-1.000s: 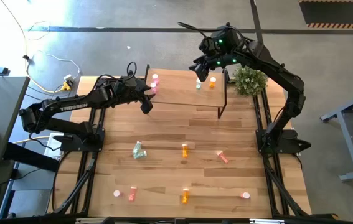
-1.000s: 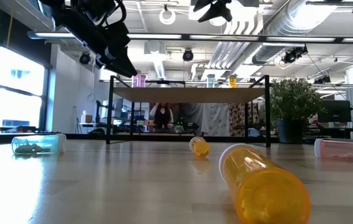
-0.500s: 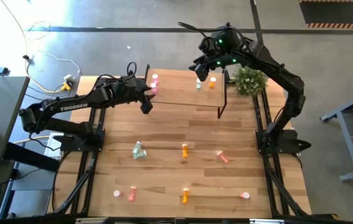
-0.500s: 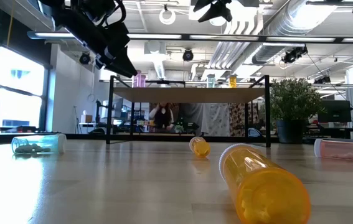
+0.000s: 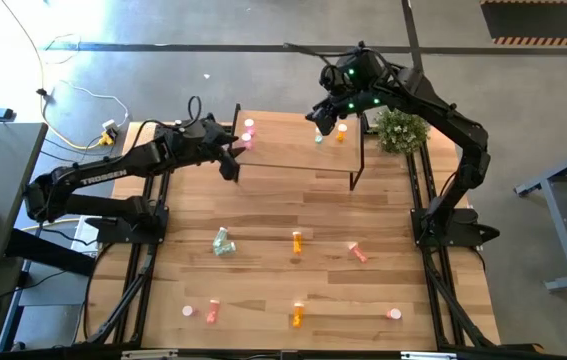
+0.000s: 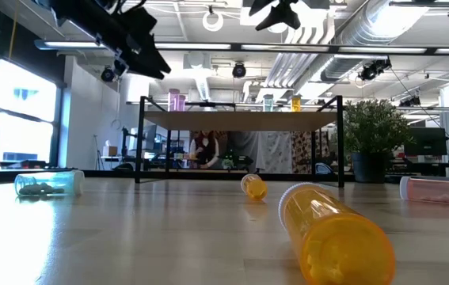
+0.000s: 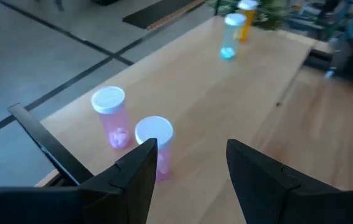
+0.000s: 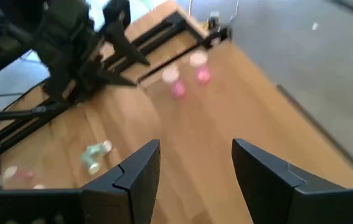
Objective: Pick and place medicine bottles onto shelf by color
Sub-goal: Put the top orange pill bottle aligned with the other orange pill bottle on the shelf
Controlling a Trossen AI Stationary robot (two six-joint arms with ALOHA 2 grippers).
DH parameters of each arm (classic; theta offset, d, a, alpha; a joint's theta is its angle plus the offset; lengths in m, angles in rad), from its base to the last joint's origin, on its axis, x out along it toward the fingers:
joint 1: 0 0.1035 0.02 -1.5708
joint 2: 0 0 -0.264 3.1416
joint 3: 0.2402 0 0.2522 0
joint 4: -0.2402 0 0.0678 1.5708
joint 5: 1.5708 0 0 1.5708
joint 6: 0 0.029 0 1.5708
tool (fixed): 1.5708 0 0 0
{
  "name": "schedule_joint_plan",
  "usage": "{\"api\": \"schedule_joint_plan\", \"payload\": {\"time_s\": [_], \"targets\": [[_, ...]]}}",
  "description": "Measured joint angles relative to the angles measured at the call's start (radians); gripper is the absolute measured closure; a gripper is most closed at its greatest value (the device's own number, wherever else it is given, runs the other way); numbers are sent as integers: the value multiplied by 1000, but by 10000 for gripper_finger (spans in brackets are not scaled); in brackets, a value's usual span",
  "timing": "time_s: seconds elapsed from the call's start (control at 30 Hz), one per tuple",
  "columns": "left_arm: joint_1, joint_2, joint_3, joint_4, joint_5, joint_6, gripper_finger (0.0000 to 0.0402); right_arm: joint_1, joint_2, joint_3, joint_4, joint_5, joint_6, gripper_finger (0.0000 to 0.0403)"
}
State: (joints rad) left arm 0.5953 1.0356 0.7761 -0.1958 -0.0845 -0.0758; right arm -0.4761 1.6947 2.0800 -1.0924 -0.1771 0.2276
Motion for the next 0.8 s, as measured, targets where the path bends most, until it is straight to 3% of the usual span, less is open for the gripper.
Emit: {"api": "schedule_joint_plan", "payload": {"time_s": [0.3,0.5,0.8], "targets": [[-2,-79,0,-89,182,16,218,115,0,0,-117,46,188,213],[-35,-86,0,-100,221,69,218,219,0,-1,-238,149,352,213],[-109,-86,0,-100,232,114,218,349,58,-2,-396,187,548,213]]}}
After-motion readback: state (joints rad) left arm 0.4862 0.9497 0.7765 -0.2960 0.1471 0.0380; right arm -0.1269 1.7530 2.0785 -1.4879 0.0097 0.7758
